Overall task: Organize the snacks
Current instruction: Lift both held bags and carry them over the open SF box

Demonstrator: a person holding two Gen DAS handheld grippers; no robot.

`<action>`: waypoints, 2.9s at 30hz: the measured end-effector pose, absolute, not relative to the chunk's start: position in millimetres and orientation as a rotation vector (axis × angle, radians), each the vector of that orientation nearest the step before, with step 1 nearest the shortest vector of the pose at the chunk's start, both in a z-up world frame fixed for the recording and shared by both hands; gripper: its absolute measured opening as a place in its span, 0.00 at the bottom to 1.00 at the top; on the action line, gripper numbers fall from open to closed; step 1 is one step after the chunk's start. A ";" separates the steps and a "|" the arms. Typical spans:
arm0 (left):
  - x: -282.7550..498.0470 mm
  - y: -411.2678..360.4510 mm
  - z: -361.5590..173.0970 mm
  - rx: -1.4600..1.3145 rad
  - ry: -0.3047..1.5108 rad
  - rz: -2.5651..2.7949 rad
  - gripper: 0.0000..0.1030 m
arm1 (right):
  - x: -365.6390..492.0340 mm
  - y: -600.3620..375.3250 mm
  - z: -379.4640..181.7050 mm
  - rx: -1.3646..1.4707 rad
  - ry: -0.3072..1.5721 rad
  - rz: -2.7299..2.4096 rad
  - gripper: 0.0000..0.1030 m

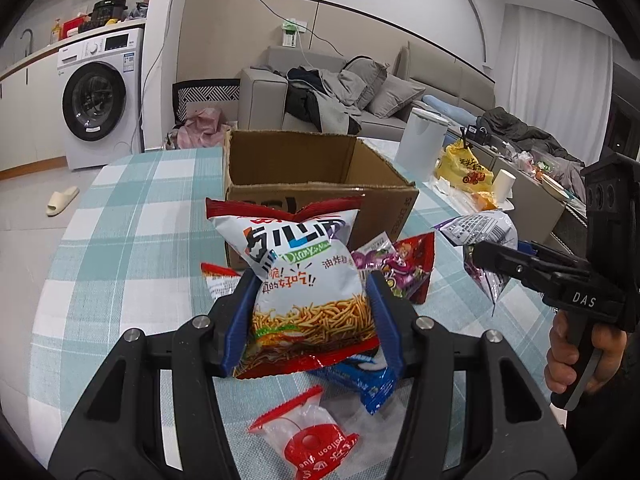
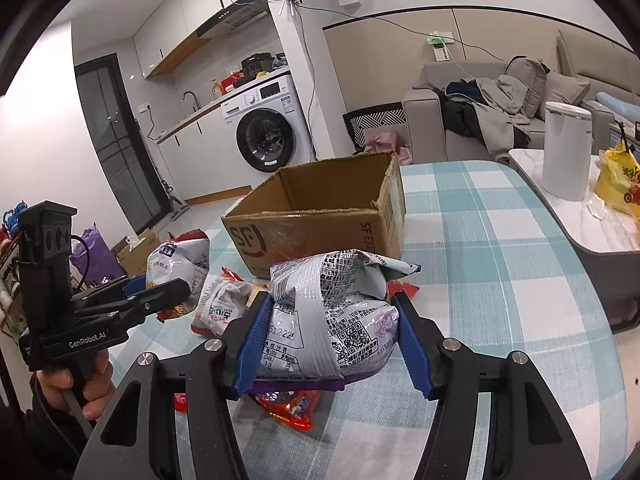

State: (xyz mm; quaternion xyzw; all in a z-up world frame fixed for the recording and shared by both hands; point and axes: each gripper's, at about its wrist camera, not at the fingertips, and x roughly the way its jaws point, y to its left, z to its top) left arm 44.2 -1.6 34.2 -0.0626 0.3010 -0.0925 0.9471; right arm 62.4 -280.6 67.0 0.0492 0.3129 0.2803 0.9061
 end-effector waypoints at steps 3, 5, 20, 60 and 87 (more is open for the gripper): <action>47.1 -3.9 40.6 -0.124 0.603 -0.191 0.50 | 65.8 -276.8 72.7 0.095 0.643 0.588 0.59; 48.6 -6.0 44.3 -0.124 0.599 -0.194 0.50 | 66.6 -273.9 77.0 0.088 0.634 0.593 0.59; 75.7 -14.1 62.7 -0.127 0.586 -0.183 0.50 | 86.8 -262.7 102.3 0.083 0.596 0.605 0.59; 171.8 -0.7 76.1 -0.091 0.595 -0.110 0.50 | 161.6 -222.4 119.6 0.129 0.634 0.598 0.59; 216.9 -2.8 53.1 -0.086 0.645 -0.104 0.50 | 211.6 -203.2 95.0 0.134 0.718 0.567 0.60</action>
